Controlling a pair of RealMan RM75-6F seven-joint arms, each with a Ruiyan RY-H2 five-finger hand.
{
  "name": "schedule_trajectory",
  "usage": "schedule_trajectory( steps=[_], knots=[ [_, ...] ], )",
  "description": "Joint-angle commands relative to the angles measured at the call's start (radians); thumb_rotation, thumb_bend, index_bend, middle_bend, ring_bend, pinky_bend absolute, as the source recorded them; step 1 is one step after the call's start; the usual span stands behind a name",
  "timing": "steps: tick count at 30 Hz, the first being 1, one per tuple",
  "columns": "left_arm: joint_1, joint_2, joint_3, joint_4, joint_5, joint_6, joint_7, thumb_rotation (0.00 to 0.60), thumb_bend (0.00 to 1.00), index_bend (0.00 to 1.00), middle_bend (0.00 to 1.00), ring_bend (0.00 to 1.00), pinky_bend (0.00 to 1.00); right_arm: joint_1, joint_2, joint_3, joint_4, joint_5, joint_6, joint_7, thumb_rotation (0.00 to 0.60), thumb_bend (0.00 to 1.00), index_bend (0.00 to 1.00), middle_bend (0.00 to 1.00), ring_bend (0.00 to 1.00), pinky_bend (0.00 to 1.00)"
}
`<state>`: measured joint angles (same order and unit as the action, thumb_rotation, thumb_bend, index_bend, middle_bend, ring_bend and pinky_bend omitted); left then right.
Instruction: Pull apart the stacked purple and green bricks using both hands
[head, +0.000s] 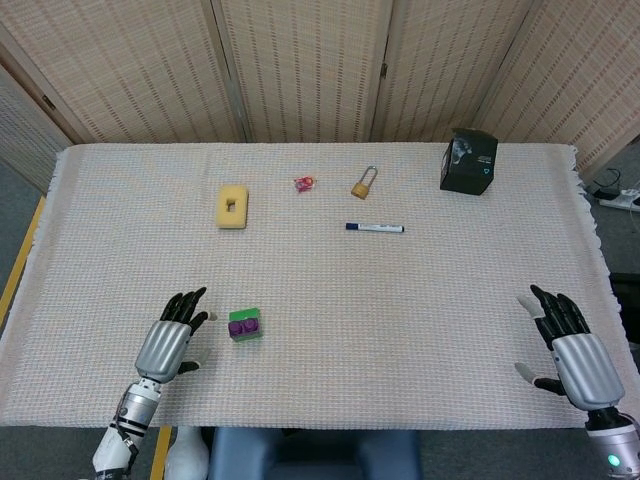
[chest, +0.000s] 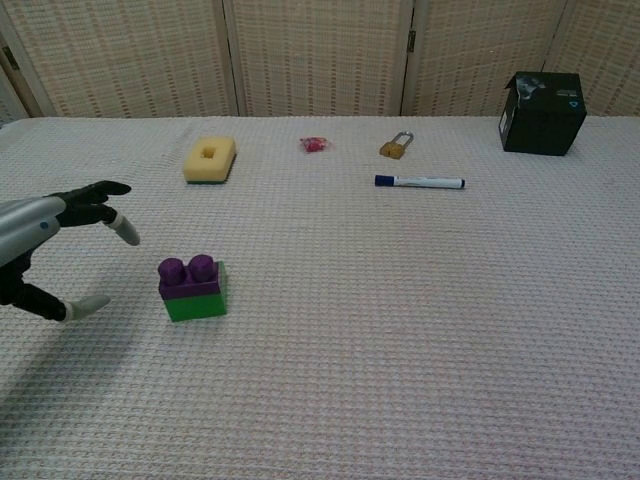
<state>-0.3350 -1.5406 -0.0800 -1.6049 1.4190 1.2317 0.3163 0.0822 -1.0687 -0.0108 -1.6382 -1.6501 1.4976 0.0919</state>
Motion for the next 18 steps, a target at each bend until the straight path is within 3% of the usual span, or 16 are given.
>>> schedule_trajectory(
  steps=[1,10,18],
  knots=[
    [-0.015,-0.032,-0.009,-0.001,-0.019,-0.007,0.039,0.600,0.33,0.33,0.04,0.00,0.05,0.005,0.005,0.002,0.002,0.005,-0.008,0.014,0.600,0.25,0.00,0.00,0.00,0.00],
    [-0.054,-0.124,-0.046,0.038,-0.103,-0.036,0.106,0.600,0.33,0.30,0.04,0.00,0.03,0.004,0.027,0.008,0.013,0.018,-0.001,0.081,0.600,0.25,0.00,0.00,0.00,0.00],
    [-0.079,-0.158,-0.061,0.073,-0.148,-0.055,0.122,0.600,0.34,0.33,0.04,0.00,0.00,0.001,0.037,0.010,0.025,0.021,0.006,0.110,0.600,0.25,0.00,0.00,0.00,0.00]
  ],
)
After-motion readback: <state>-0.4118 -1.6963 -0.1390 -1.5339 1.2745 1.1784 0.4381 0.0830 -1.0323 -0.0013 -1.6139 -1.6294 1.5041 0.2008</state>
